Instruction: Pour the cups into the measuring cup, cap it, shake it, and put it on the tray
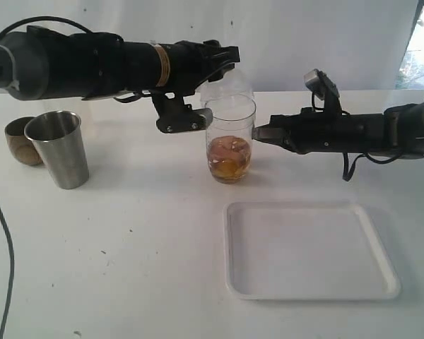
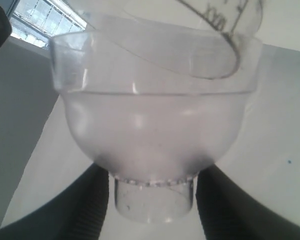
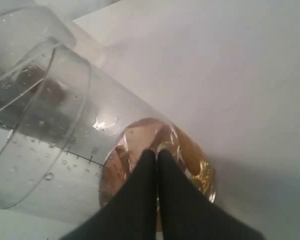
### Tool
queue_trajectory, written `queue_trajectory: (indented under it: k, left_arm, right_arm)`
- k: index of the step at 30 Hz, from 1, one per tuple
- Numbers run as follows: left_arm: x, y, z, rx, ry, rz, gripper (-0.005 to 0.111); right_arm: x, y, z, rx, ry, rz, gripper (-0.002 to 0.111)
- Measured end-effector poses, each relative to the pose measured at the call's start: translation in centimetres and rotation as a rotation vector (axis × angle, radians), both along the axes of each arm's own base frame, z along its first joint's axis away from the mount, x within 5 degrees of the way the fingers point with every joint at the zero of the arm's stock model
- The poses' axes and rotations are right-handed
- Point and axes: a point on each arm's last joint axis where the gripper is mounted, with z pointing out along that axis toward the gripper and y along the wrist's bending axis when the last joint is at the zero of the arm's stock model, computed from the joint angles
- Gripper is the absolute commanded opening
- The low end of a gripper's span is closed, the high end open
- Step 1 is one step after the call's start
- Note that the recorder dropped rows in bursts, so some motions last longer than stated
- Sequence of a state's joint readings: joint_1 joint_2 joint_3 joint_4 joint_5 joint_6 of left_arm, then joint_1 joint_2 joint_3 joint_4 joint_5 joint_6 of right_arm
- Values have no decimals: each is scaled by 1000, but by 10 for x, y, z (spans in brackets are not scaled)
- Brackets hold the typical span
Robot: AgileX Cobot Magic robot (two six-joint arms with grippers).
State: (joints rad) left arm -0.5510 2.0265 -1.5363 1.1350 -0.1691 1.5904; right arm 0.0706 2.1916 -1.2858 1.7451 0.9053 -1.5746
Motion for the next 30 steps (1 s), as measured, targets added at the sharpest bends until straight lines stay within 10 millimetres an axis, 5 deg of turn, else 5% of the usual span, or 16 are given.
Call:
queue_trajectory:
  k: [24, 30]
  left_arm:
    - [-2, 0, -1, 23, -12, 4, 47]
    - [-2, 1, -2, 26, -11, 13, 17]
  right_arm:
    - [0, 0, 1, 12, 19, -9, 0]
    - [0, 0, 1, 14, 22, -10, 0]
